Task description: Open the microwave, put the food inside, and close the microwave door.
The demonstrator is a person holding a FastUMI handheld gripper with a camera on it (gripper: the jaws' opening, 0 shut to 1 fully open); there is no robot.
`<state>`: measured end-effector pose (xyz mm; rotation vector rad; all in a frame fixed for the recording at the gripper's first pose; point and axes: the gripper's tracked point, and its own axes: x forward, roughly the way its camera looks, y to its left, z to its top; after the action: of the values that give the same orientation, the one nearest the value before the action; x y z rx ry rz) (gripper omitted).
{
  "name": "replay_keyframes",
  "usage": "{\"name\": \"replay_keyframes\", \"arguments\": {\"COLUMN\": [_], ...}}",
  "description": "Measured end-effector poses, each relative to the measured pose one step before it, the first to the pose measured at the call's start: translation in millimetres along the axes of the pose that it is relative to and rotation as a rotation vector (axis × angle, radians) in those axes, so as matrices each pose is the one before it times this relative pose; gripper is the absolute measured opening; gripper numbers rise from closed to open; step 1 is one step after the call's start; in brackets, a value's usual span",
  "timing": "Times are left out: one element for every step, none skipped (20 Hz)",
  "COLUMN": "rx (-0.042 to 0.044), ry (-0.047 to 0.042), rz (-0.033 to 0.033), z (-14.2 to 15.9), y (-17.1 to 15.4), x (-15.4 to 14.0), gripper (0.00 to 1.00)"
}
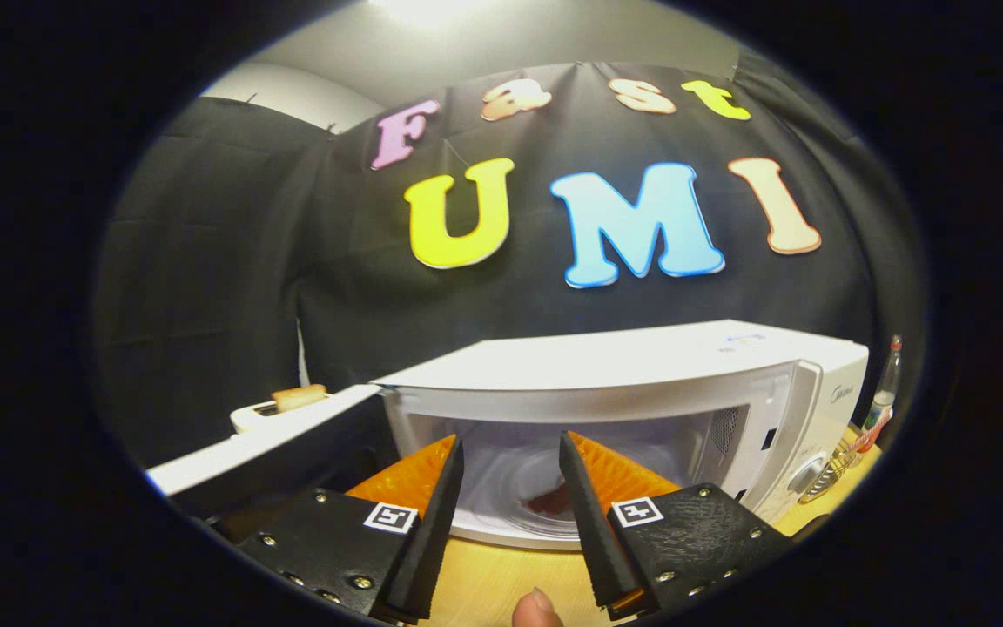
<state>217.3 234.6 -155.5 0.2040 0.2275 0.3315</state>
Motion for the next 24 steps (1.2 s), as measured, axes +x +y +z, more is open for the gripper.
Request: {"name": "replay_keyframes", "arguments": {"rx": [-0.00867, -0.00786, -0.00281, 0.00408, 0.00858, 0.00925, 0.00656, 0.00098, -0.00951, -0.01751, -0.01683, -0.01301, -0.00142, 0.01099, 0.01207, -0.00106, -0.02183, -0.02749, -0.02221, -0.01604, -0.00620, 0.00325, 0.00974, 0.01670], "ry": [-0.01214, -0.01193, -0.00855, -0.00847, -0.00693, -0.00751, -0.00661, -0.00469, -0.00770, -0.01432, -0.02011, -0.02066, -0.01405, 0.00004, 0.02140, 0.04110, 0.03625, 0.02034, 0.00667, 0.01133, 0.01585, 0.01307, 0.00506, 0.00716], "rz": [0.02992, 0.02580, 0.02752, 0.03378, 0.03232, 0.03473, 0.03553, 0.03713, 0.03714, 0.03607, 0.03408, 0.03122, 0.03037, 0.02385, 0.02660, 0.02912, 0.03224, 0.01921, 0.01186, 0.01354, 0.00740, 0.00085, -0.00420, -0.00703], "z": [9.95, 10.23, 8.59, 8.68, 8.65, 8.24, 7.22, 5.72, 5.28, 3.80, 5.85, 4.24, 2.45, -3.62, -8.35, -12.00, -10.57, -9.50, -8.13, -10.41, -11.12, -10.75, -8.03, -10.37], "y": [12.80, 10.49, 10.79, 12.25, 13.03, 14.93, 16.26, 17.49, 18.57, 21.58, 19.66, 17.71, 17.74, 14.91, 13.08, 13.50, 12.52, 9.05, 6.69, 6.63, 2.78, 2.51, 1.87, 4.39], "x": [-14.08, -14.56, -12.55, -12.06, -12.97, -12.52, -12.60, -11.45, -9.46, -11.88, -9.37, -7.66, -4.46, -1.65, -0.56, 1.38, 2.37, 1.34, 3.73, 4.73, 3.76, 1.50, 1.61, 0.88], "gripper": [0.66, 0.66, 0.66, 0.66, 0.67, 0.67, 0.66, 0.66, 0.66, 0.66, 0.67, 0.66, 0.66, 0.66, 0.66, 0.66, 0.66, 0.66, 0.67, 0.67, 0.67, 0.66, 0.66, 0.66]}}
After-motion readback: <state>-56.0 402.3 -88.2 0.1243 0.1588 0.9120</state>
